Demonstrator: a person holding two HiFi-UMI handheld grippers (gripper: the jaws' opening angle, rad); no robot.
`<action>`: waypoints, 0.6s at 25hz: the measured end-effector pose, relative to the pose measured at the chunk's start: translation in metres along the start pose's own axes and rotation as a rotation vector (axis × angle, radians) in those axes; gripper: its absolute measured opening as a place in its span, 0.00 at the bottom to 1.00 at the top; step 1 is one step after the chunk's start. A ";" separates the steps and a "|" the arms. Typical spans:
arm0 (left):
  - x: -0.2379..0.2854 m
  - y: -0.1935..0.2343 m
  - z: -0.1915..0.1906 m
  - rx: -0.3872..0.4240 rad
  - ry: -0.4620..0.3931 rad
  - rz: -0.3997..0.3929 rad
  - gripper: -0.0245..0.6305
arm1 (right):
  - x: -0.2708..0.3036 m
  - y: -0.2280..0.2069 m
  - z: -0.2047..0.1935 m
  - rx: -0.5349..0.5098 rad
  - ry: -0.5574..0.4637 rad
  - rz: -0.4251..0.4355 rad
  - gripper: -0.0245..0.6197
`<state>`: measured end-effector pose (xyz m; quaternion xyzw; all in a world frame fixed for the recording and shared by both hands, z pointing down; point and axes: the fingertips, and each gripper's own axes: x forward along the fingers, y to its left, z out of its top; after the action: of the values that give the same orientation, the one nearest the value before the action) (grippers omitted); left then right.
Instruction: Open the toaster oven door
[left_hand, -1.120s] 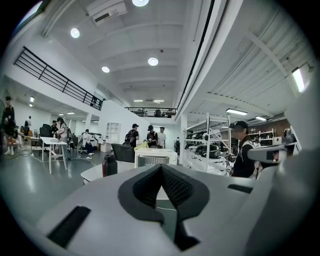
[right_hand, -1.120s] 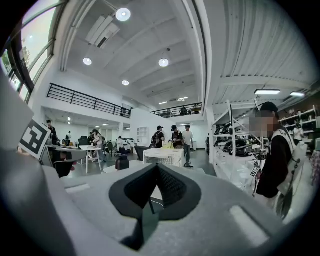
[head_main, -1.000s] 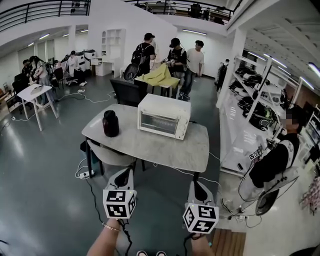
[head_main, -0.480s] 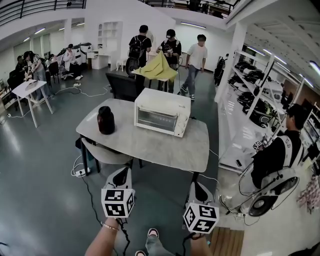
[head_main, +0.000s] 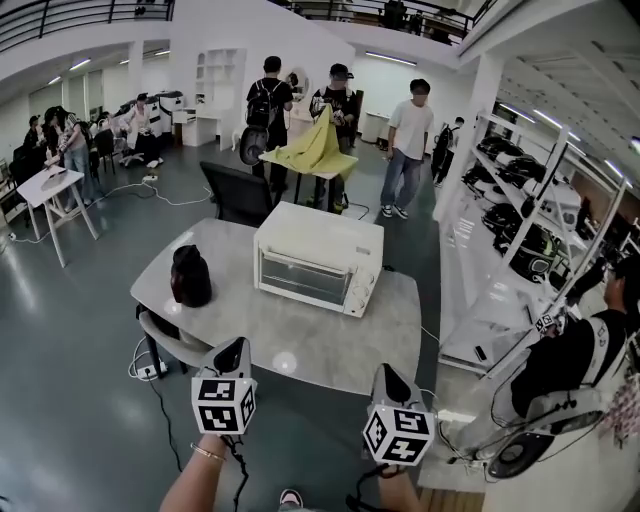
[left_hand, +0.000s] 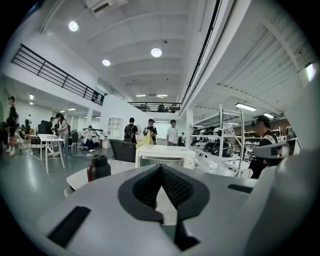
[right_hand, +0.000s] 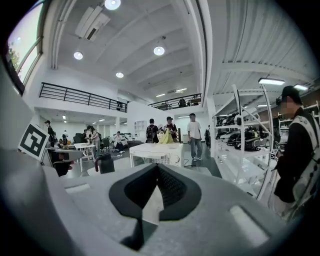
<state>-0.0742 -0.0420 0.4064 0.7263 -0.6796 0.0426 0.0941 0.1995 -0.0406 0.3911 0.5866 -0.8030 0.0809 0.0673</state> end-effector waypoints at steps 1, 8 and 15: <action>0.012 0.004 0.005 0.004 -0.005 0.006 0.04 | 0.014 -0.003 0.005 -0.004 -0.003 0.004 0.05; 0.078 0.036 0.015 0.001 0.002 0.038 0.04 | 0.094 -0.016 0.010 0.012 0.015 -0.001 0.05; 0.167 0.081 0.034 0.009 0.003 0.010 0.04 | 0.181 -0.013 0.019 0.016 0.036 -0.053 0.05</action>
<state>-0.1452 -0.2168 0.4114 0.7231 -0.6830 0.0473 0.0915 0.1574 -0.2168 0.4094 0.6066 -0.7852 0.0959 0.0794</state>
